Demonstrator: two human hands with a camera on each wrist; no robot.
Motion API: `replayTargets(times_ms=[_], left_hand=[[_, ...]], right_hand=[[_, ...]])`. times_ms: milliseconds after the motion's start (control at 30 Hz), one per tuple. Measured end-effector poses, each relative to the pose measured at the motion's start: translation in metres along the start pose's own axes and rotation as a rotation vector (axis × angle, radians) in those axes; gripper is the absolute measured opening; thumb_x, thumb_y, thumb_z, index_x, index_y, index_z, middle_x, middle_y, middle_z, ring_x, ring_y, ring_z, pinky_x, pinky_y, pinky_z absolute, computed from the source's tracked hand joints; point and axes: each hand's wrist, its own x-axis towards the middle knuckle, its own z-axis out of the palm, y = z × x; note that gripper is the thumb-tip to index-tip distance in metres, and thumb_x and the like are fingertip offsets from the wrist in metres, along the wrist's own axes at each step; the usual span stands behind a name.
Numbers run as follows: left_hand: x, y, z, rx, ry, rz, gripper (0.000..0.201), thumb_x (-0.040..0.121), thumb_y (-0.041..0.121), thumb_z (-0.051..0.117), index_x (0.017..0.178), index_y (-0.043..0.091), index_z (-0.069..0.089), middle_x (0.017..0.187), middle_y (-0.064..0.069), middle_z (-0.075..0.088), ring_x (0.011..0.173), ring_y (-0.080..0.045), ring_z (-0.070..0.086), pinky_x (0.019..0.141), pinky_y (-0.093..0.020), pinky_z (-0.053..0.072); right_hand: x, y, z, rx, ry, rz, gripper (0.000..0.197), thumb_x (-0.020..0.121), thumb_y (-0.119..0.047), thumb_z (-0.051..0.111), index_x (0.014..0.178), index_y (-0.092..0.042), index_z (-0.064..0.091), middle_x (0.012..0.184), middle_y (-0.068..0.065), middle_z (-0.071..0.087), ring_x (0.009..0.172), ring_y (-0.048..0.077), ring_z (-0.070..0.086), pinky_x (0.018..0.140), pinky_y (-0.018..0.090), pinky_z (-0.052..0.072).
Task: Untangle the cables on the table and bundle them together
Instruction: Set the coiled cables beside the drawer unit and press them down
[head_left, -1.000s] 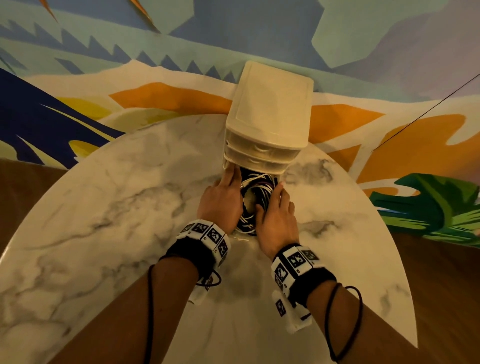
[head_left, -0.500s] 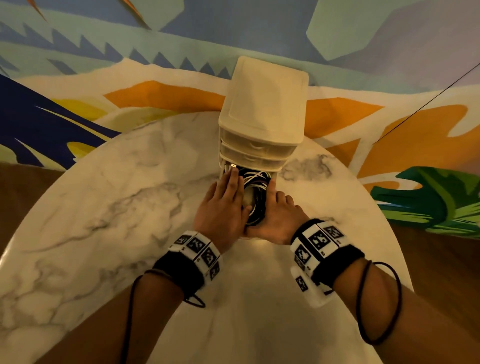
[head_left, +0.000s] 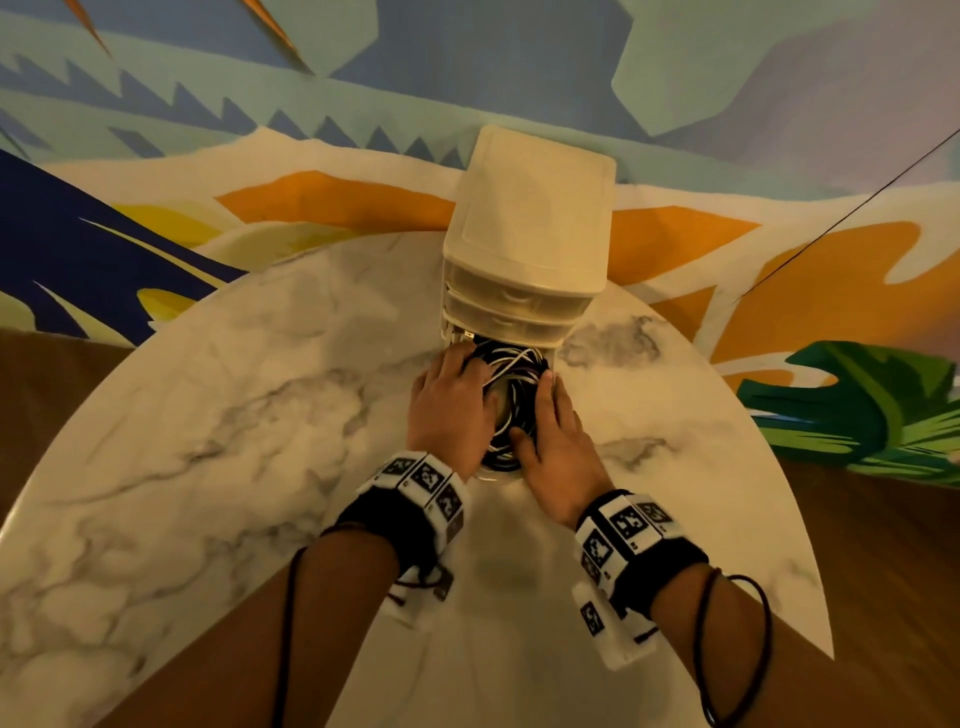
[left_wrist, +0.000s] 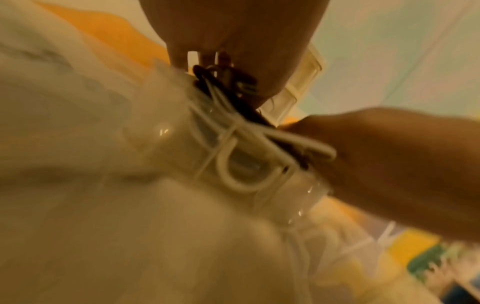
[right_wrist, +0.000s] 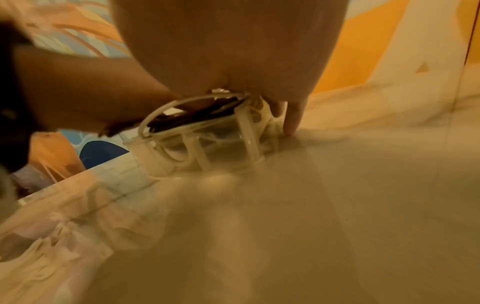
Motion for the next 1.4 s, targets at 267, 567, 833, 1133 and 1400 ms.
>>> replayTargets(times_ms=[267,567,833,1133,1400], left_hand=[[0.004,0.007,0.001,0.028,0.082,0.043,0.004,0.076,0.024,0.069,0.076,0.020,0.070,0.102,-0.001,0.053,0.102,-0.021,0.045,0.088,-0.036,0.037],[-0.002,-0.007,0.004,0.271,0.155,0.180,0.033,0.074,0.021,0.067,0.107,0.019,0.064,0.116,-0.006,0.058,0.107,-0.029,0.049,0.091,-0.043,0.039],[-0.001,-0.016,-0.002,0.238,0.232,0.255,0.022,0.079,0.020,0.055,0.095,0.018,0.070,0.100,0.000,0.062,0.099,-0.022,0.046,0.088,-0.035,0.030],[-0.044,-0.018,-0.008,0.173,-0.049,0.554,0.056,0.081,0.048,0.051,0.122,0.010,0.056,0.104,-0.002,0.058,0.093,-0.018,0.046,0.080,-0.033,0.042],[-0.041,-0.009,0.009,0.140,0.066,0.492,0.009,0.083,0.019,0.053,0.080,0.013,0.060,0.082,-0.004,0.058,0.076,-0.024,0.050,0.061,-0.034,0.039]], right_hand=[[0.006,-0.012,0.012,0.067,0.159,-0.018,0.071,0.099,-0.031,0.033,0.149,-0.008,-0.012,0.158,0.010,-0.017,0.147,0.018,-0.010,0.120,0.034,0.011],[0.012,-0.016,0.011,-0.062,0.117,-0.064,0.077,0.095,-0.028,0.036,0.148,-0.010,-0.017,0.157,0.007,-0.020,0.143,0.017,-0.023,0.119,0.037,-0.008],[0.017,-0.010,0.019,0.360,0.262,-0.141,0.076,0.084,-0.014,0.035,0.151,-0.010,-0.001,0.160,0.007,-0.001,0.146,0.012,-0.003,0.120,0.030,0.005],[0.020,-0.004,0.021,0.594,0.249,-0.106,0.066,0.088,-0.018,0.029,0.151,-0.017,0.009,0.159,0.002,0.006,0.144,0.004,0.003,0.114,0.011,0.003],[0.019,-0.009,0.016,0.909,0.321,-0.038,0.062,0.089,-0.027,0.034,0.148,-0.028,0.017,0.156,-0.004,0.026,0.142,0.004,0.023,0.119,0.028,0.019]])
